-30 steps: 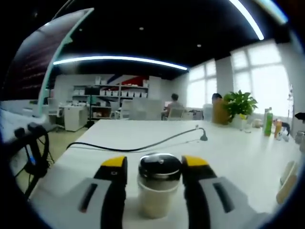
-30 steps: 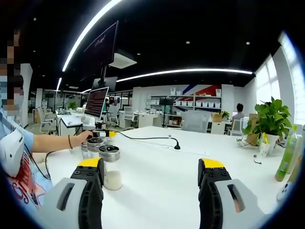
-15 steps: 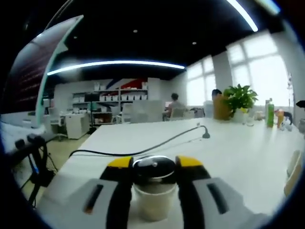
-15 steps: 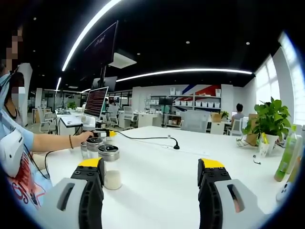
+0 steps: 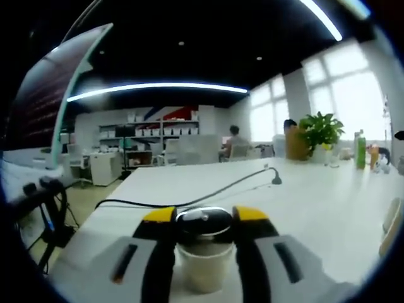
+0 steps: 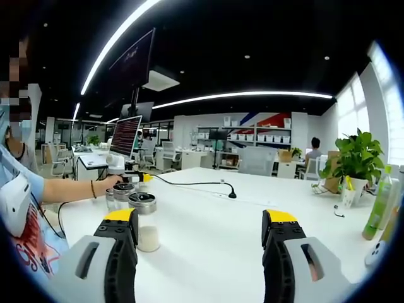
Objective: Rotate the seasoning bottle until the label or dispensing opening points toward the visible target arrow and the bottle remains upright within the marked orientation range
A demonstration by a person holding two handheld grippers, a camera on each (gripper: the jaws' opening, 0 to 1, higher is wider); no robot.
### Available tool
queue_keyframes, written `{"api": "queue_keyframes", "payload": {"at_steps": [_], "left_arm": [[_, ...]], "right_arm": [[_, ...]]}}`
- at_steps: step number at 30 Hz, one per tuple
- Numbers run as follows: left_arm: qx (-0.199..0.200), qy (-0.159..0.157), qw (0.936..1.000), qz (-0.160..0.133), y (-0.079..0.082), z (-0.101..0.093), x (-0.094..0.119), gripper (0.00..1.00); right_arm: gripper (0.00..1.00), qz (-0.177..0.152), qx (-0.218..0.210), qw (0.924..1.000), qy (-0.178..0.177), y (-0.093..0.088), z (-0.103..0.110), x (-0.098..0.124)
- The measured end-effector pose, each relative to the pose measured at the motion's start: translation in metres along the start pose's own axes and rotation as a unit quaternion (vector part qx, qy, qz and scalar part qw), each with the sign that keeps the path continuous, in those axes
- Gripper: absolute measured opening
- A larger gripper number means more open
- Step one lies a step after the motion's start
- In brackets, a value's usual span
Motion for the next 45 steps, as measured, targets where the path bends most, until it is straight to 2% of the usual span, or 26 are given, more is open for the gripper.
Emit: {"api": "queue_keyframes", "payload": {"at_steps": [17,22,24,28,34,45], "left_arm": [[-0.002,0.003,0.9999,0.010,0.000,0.001,0.005,0.36],[0.005,0.001,1.0000,0.005,0.001,0.003,0.014,0.36],[0.030,-0.003,0.9995,0.009,0.000,0.005,0.018,0.36],[-0.001,-0.008,0.9998,0.017,0.002,0.000,0.025,0.36],[0.012,-0.023,0.9996,0.013,0.008,-0.005,0.039,0.36],[-0.003,-0.046,0.9988,0.014,0.012,-0.018,0.065,0.36]], "right_arm": [[0.82,-0.002,0.002,1.0000,0.003,0.001,0.001,0.000],[0.82,-0.005,0.002,0.9999,0.009,0.002,0.004,0.000],[0.82,-0.005,0.004,0.9999,0.009,0.001,0.004,0.000],[0.82,-0.008,0.010,0.9999,0.008,0.003,0.004,0.001],[0.82,-0.006,0.007,0.9999,0.007,0.002,0.004,0.000],[0.82,-0.007,0.008,0.9999,0.009,0.002,0.005,-0.002]]}}
Point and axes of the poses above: the point that each gripper's makers call its tool centre point, and the gripper's own axes: x roughly backward along the fingers, z roughly to its left, y roughly out of its top, the point moved 5 cm from there along x, roughly backward along the fingers, and after that the axes turned 11 degrees about z, right-handed, at the moved point
